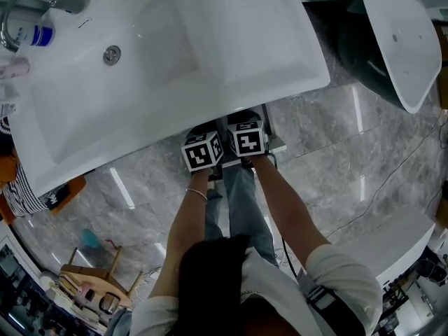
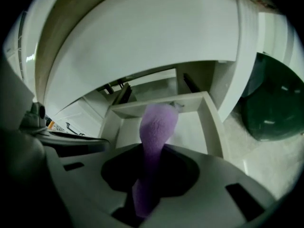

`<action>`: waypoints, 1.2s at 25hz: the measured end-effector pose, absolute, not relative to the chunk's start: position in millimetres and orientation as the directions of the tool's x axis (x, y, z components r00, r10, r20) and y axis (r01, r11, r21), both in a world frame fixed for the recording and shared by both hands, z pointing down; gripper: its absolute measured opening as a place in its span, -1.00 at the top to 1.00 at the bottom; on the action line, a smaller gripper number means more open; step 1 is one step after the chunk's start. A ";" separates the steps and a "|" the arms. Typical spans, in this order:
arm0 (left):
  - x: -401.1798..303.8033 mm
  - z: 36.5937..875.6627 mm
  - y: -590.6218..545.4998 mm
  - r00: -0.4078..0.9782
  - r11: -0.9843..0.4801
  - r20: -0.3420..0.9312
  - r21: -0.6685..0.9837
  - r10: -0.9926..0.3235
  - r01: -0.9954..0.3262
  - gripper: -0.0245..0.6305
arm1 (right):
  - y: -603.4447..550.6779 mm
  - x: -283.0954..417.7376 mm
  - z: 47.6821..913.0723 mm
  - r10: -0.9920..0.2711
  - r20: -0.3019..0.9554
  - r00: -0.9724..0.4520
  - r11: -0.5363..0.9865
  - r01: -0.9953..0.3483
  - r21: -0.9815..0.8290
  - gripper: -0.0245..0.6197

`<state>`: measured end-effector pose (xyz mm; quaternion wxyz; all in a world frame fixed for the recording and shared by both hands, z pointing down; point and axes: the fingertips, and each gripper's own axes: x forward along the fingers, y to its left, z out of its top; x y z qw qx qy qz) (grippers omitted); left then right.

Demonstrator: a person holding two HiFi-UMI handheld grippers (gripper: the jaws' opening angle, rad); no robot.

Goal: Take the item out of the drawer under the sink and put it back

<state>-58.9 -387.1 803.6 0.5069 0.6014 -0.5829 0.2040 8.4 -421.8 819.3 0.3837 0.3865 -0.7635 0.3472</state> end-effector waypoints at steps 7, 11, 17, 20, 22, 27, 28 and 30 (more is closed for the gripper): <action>-60.9 766.8 -374.5 0.245 0.153 0.822 0.369 -0.514 -0.917 0.92 | -421.3 6.0 769.3 -0.371 0.821 -0.434 0.440 -0.860 -0.256 0.65; -61.3 746.2 -366.7 0.249 0.137 0.813 0.370 -0.527 -0.919 0.92 | -413.1 9.8 743.2 -0.388 0.805 -0.448 0.425 -0.862 -0.275 0.65; -49.2 704.1 -350.8 0.277 0.066 0.781 0.375 -0.559 -0.925 0.92 | -382.6 19.9 703.3 -0.439 0.781 -0.444 0.399 -0.875 -0.274 0.65; -49.1 681.5 -345.7 0.288 0.035 0.754 0.381 -0.590 -0.924 0.92 | -376.0 17.2 678.6 -0.474 0.757 -0.450 0.410 -0.873 -0.263 0.65; -50.4 668.3 -340.0 0.290 0.025 0.743 0.381 -0.604 -0.924 0.92 | -371.2 15.5 661.9 -0.493 0.741 -0.456 0.419 -0.871 -0.256 0.65; -57.6 633.3 -328.4 0.278 0.000 0.717 0.362 -0.640 -0.932 0.92 | -364.3 15.1 617.3 -0.548 0.685 -0.479 0.403 -0.870 -0.285 0.65; -58.4 626.3 -327.2 0.278 -0.008 0.709 0.359 -0.648 -0.933 0.92 | -362.2 14.9 609.1 -0.558 0.676 -0.481 0.410 -0.868 -0.280 0.65; -59.7 611.7 -325.7 0.279 -0.018 0.690 0.360 -0.668 -0.933 0.92 | -357.2 14.0 595.4 -0.571 0.664 -0.484 0.430 -0.864 -0.260 0.65</action>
